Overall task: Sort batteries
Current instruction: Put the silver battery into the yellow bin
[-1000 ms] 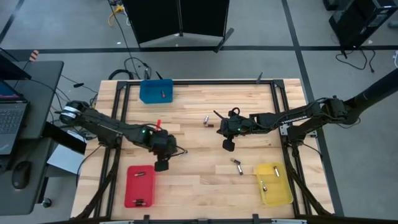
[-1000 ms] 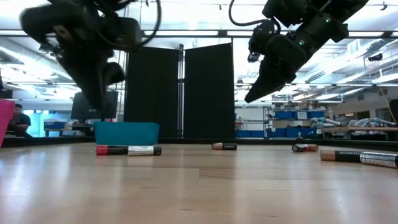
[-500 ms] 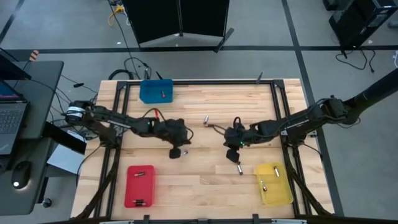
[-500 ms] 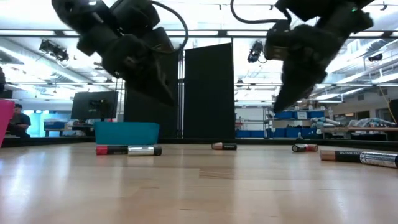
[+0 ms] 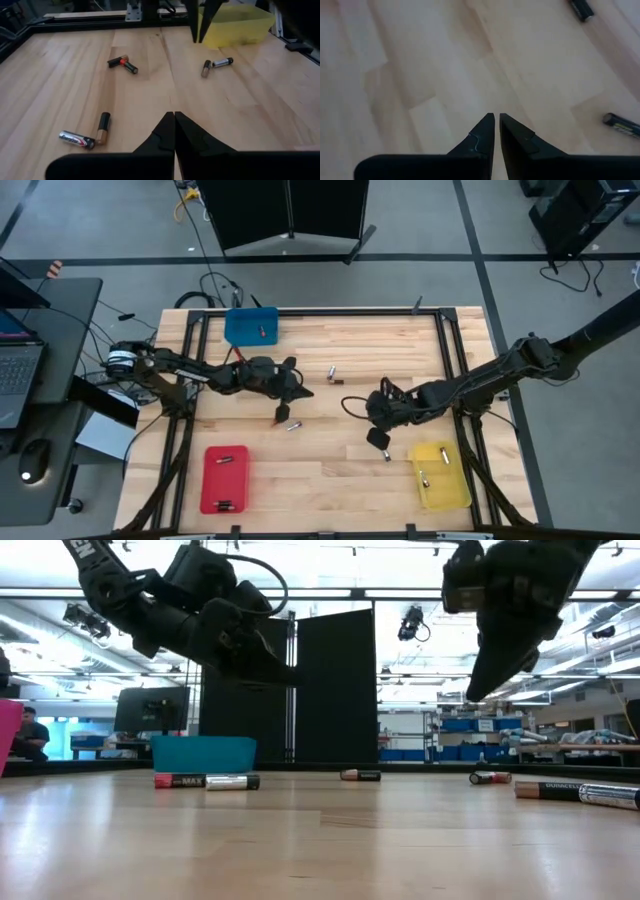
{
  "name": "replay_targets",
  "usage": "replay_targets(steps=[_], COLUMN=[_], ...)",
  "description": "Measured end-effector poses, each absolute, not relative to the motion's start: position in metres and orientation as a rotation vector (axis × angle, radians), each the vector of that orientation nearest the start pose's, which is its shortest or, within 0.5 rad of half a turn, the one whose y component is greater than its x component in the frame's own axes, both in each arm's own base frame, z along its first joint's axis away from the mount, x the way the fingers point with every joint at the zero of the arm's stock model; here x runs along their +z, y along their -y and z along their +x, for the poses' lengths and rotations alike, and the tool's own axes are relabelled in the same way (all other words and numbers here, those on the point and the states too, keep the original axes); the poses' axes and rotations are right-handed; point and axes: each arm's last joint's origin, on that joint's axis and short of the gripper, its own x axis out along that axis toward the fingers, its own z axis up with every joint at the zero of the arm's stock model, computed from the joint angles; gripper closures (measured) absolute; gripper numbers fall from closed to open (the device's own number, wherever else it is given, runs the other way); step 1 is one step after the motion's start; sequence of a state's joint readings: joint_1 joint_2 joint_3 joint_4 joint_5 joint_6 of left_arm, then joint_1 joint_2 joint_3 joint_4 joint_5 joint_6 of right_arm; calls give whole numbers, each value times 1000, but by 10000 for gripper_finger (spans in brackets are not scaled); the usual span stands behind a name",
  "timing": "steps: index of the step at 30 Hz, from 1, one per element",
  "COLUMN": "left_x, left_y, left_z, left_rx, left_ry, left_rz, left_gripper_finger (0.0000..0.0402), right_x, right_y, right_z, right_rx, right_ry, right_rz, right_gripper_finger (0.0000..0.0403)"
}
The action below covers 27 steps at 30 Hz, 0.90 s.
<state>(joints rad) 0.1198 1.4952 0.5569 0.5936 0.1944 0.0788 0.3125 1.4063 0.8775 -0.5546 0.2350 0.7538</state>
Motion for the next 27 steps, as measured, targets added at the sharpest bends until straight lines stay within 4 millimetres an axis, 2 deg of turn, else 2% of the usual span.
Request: replay_targets(steps=[7,12,17,22,27], left_x=[165,163,163,163,163], left_y=[-31,-31,-30,-30,-30], left_z=[275,273,273,273,273], left_rx=[-77,-77,-77,-77,-76], left_ry=[-328,-323,-324,-325,-326], left_rz=[25,27,23,21,16], left_gripper_finger=[395,395,395,393,392], right_x=[207,195,181,179,177], right_y=[-92,-101,-103,-103,-102], right_z=[251,254,258,257,256], right_rx=[-291,-294,-302,-307,-332], right_ry=[-995,-1034,-1090,-1129,-1191], right_rz=[470,469,458,478,624], right_gripper_finger=[363,363,359,315,260])
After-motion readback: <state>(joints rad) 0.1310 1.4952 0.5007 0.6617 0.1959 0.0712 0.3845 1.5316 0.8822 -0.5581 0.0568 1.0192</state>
